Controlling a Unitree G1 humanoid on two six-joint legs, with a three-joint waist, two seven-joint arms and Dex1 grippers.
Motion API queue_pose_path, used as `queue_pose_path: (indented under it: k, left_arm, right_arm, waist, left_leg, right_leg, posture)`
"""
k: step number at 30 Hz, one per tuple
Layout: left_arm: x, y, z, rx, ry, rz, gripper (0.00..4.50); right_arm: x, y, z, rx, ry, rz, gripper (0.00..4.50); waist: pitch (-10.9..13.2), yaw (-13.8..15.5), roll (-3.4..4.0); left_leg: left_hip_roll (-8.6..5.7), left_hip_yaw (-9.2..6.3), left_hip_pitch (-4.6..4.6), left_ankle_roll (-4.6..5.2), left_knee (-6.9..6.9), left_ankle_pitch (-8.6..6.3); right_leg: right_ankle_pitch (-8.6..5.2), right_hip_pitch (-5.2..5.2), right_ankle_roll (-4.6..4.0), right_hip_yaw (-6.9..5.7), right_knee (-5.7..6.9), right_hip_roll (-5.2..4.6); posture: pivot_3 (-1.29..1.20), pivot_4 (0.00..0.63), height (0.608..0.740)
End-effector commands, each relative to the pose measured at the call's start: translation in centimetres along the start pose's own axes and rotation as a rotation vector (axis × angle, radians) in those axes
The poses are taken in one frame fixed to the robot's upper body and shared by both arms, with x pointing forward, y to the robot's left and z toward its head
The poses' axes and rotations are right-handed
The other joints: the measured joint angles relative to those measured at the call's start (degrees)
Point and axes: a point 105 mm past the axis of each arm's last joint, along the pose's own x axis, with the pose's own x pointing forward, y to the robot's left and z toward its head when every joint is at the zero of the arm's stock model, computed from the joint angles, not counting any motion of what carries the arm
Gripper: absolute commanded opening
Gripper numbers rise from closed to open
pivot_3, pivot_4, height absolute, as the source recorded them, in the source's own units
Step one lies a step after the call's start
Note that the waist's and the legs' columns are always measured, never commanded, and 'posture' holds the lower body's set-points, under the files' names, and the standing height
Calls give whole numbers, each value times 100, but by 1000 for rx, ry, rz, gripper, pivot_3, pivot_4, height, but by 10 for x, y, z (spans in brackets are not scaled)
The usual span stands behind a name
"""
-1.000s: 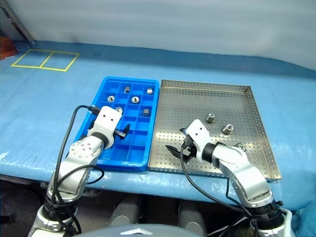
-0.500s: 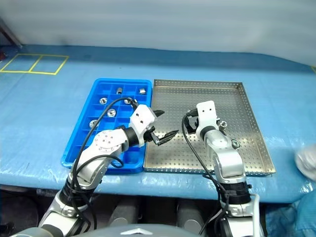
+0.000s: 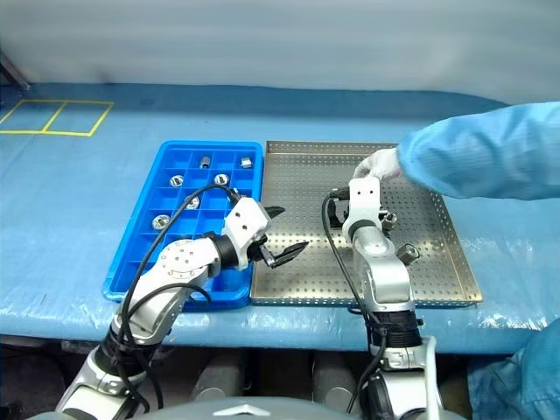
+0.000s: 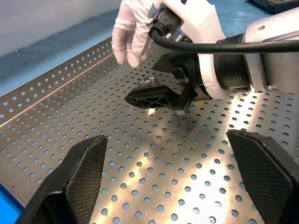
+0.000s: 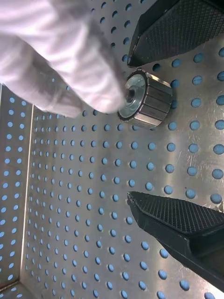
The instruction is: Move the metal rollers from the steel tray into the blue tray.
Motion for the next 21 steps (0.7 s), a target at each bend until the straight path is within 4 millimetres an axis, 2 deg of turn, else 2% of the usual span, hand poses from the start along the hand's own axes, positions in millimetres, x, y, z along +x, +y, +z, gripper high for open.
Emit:
queue_pose_path:
  k: [1,6,13,21]
  left_arm:
    - [-3,-2,16,30,-55,3,4487]
    - [-4,-1,12,28,-43,12,4487]
    - [-3,2,9,32,-26,21,4487]
    - [-10,13,7,38,-8,66,4487]
  right_arm:
    - [-1,0,12,13,-44,4,4500]
    - [-5,3,9,19,-31,40,4500]
    - [-15,13,16,-24,-69,117,4500]
    - [-25,9,16,-45,-65,124,4500]
  waist:
    - [0,0,0]
    - [0,-3,1]
    - [0,-8,1]
    - [0,-11,1]
  left_leg:
    - [0,0,0,0,0,0]
    - [0,-2,0,0,-3,0]
    - [0,-2,1,0,-3,0]
    - [1,-2,1,0,-3,0]
  right_leg:
    - [0,0,0,0,0,0]
    - [1,-1,-1,-1,1,1]
    - [-3,-1,4,0,1,1]
    - [-6,-1,6,0,1,1]
  posture:
    - [138,150,740]
    - [131,150,740]
    - [112,150,740]
    - [105,150,740]
